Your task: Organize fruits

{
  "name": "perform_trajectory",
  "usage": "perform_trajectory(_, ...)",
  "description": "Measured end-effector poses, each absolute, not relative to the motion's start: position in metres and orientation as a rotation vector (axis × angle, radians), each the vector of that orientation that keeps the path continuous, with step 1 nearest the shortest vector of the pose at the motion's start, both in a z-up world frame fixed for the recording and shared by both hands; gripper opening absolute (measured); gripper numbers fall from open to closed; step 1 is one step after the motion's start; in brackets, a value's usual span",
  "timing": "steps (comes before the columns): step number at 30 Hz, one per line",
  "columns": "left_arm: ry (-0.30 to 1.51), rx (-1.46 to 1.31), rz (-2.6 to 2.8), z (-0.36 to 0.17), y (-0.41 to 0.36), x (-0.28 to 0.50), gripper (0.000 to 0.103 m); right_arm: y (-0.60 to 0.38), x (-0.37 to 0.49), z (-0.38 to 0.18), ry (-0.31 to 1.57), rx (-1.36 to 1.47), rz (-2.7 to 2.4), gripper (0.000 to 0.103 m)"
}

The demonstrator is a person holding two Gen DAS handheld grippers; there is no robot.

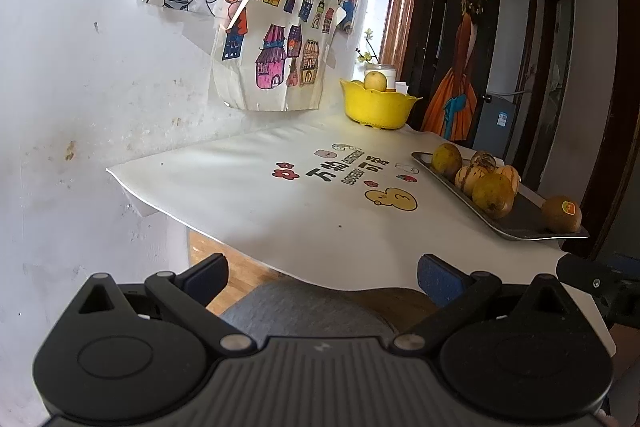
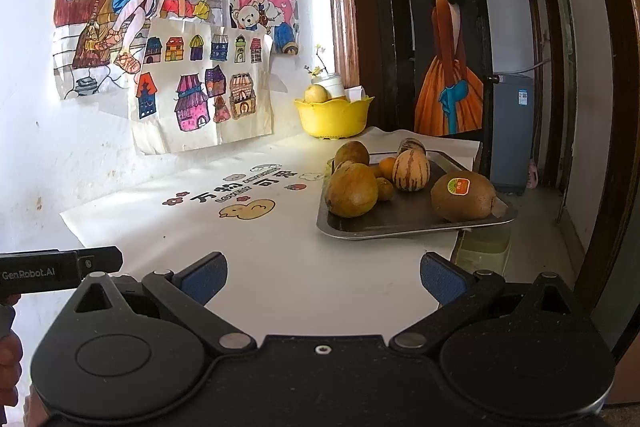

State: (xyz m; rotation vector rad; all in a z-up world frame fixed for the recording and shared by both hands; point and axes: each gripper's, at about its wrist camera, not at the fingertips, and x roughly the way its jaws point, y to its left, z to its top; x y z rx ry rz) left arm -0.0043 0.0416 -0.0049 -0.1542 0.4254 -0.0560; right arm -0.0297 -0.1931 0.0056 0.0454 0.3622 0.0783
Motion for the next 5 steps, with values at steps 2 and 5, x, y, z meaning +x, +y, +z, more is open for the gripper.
perform_trajectory(2,0.425,-0.156,-0.057,-0.0049,0.0418,-0.0049,0.102,-0.1930,-0.0299,0.0056,0.361,0.046,0.078,0.102)
perform_trajectory(5,0.426,-0.153,-0.054,-0.0051,0.0418,-0.0046,0.102,-0.1930,-0.0295,0.0056,0.362,0.046,0.078,0.102)
